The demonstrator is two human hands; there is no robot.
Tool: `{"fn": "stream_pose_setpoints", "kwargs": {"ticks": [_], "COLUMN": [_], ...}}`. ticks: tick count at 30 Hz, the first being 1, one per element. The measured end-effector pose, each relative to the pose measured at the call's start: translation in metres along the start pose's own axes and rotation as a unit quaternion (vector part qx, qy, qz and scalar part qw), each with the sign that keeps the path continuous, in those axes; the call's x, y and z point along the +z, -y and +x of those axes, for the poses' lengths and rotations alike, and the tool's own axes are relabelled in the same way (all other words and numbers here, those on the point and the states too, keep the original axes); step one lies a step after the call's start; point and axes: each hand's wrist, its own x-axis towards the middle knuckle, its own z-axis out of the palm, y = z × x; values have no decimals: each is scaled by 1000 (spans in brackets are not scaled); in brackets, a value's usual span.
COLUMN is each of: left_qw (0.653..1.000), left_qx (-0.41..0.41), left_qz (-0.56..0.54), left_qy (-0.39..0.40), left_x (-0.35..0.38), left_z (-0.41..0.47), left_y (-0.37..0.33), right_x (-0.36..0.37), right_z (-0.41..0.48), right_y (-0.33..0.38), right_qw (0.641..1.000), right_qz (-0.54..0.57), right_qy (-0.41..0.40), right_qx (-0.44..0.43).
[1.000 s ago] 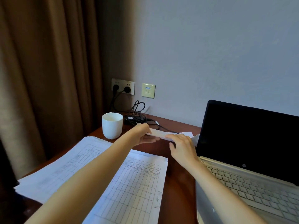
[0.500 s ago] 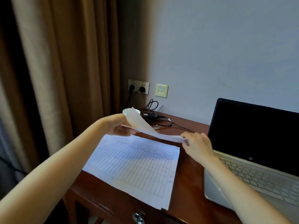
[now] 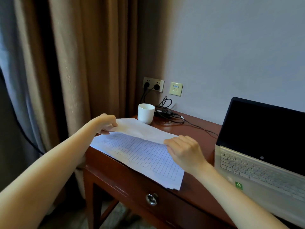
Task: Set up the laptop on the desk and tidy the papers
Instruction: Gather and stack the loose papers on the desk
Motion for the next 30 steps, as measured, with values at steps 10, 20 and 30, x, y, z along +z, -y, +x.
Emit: {"fn": "stream_pose_setpoints", "kwargs": {"ticks": [10, 20, 30], "left_qw": [958, 936, 940], "left_qx": [-34, -8, 42], "left_qz": [285, 352, 338], "left_qy": [-3, 18, -35], "left_x": [-19, -7, 16], "left_z": [-12, 0, -1], "left_y": [18, 23, 23], "right_x": [-5, -28, -5], "right_z": [-10, -9, -12], "right_y": [43, 36, 18], "right_qw": [986, 906, 638], "right_qz": [133, 174, 239], "right_qy": [71, 208, 443], "right_qx": [-69, 326, 582]}}
